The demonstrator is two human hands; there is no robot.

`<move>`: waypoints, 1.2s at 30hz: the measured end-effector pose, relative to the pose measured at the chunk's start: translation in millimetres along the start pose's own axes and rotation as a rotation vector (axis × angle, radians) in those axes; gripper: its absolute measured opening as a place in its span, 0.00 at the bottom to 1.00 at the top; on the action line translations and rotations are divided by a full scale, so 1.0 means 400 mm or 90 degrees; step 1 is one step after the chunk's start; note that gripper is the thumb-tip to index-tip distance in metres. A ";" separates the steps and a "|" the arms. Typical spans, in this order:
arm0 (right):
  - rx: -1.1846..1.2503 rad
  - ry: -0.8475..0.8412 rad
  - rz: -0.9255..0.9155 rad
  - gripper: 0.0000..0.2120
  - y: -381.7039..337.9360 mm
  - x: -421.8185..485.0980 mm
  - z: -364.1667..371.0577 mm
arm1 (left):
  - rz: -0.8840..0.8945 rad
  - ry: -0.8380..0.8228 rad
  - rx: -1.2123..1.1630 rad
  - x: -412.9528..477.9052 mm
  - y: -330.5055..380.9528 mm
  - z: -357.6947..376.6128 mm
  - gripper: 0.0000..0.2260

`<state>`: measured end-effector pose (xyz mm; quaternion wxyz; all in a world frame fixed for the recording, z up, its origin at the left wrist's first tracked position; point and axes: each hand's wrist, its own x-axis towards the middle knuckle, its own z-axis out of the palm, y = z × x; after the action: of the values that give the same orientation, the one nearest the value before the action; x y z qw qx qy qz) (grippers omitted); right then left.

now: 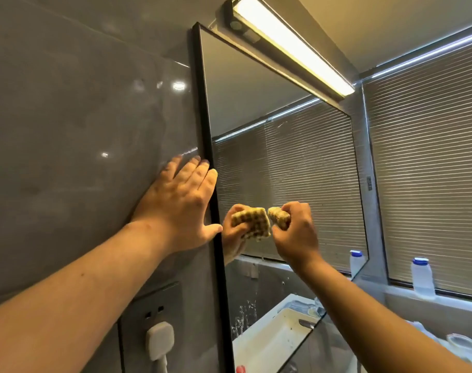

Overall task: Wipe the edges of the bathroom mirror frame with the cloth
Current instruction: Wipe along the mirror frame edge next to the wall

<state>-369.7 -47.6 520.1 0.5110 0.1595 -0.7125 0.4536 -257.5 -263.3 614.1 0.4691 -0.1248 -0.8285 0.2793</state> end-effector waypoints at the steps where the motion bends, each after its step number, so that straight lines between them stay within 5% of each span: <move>1: 0.005 -0.025 -0.028 0.12 0.009 -0.013 0.017 | -0.008 -0.010 0.018 0.003 0.002 -0.001 0.50; 8: 0.113 -0.051 -0.116 0.12 0.054 -0.085 0.058 | -0.029 -0.077 0.152 0.008 0.010 0.015 0.57; 14: 0.164 -0.071 -0.310 0.07 0.009 -0.158 0.080 | -0.042 -0.077 0.168 0.003 0.014 0.012 0.57; 20: 0.192 -0.052 -0.063 0.24 0.051 -0.049 0.063 | -0.056 -0.074 0.153 -0.006 0.025 0.008 0.55; 28: 0.208 0.005 0.068 0.17 0.046 0.008 0.071 | -0.055 -0.063 0.152 -0.008 0.028 0.008 0.54; 36: 0.240 0.029 -0.260 0.09 -0.060 -0.120 0.117 | -0.052 -0.049 0.140 -0.010 0.028 0.008 0.54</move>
<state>-359.8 -109.9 486.7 0.5689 0.3822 -0.5567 0.4694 -258.7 -257.2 603.4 0.4585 -0.0282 -0.8148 0.3537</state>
